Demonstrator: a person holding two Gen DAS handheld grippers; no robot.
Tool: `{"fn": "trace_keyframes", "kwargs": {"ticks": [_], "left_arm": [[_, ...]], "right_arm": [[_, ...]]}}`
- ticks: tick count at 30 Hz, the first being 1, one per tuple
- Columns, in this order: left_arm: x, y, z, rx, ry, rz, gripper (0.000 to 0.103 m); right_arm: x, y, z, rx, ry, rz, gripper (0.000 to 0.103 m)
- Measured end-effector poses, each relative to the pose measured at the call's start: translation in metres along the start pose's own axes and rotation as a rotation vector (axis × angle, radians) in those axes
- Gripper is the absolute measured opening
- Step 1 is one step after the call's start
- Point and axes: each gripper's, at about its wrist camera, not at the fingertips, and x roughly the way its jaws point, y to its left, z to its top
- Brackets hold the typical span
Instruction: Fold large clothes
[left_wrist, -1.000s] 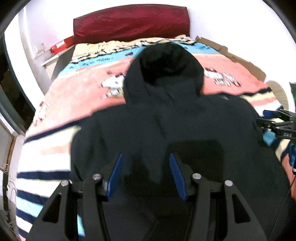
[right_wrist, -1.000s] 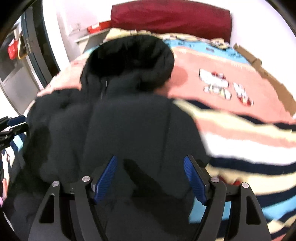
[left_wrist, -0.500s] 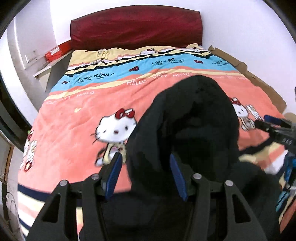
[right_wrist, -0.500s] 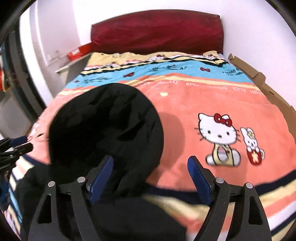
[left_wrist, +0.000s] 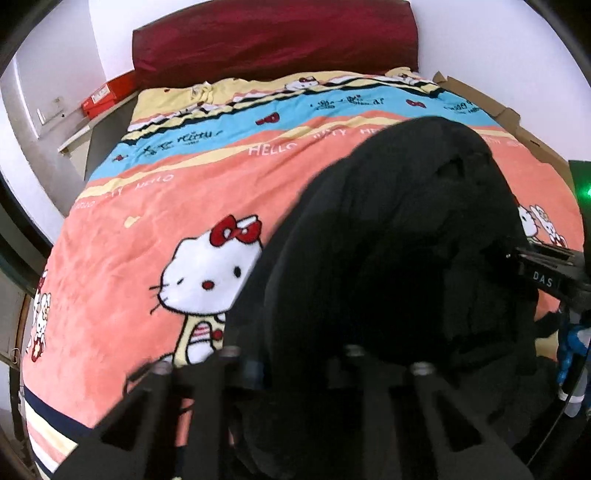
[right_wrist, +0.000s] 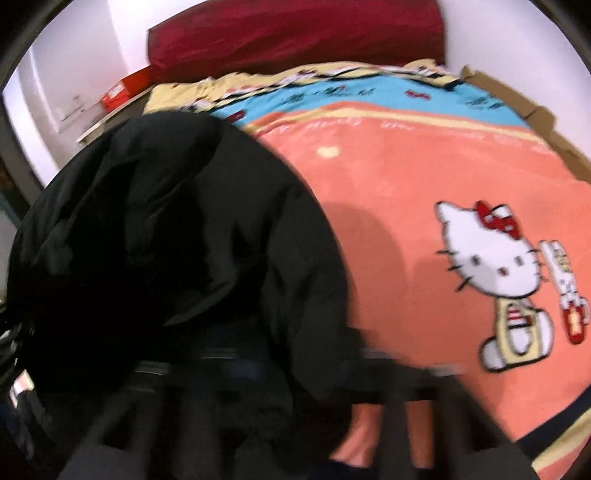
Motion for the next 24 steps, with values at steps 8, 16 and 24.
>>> {"fn": "trace_keyframes", "kwargs": {"ticks": [8,16,24], "left_arm": [[-0.079,0.016,-0.037,-0.077,-0.053,-0.043,0.010],[-0.204,0.047,-0.131,-0.170,-0.143,-0.140,0.010],[-0.267,0.038,-0.239,-0.107,-0.202,-0.175,0.010]], "right_arm": [[-0.102,0.033,-0.029,-0.087,-0.114,0.185,0.008],[-0.244,0.054,-0.119,-0.175,-0.247,0.302,0.008],[-0.320,0.055,-0.229,-0.218,-0.249,0.281,0.008]]}}
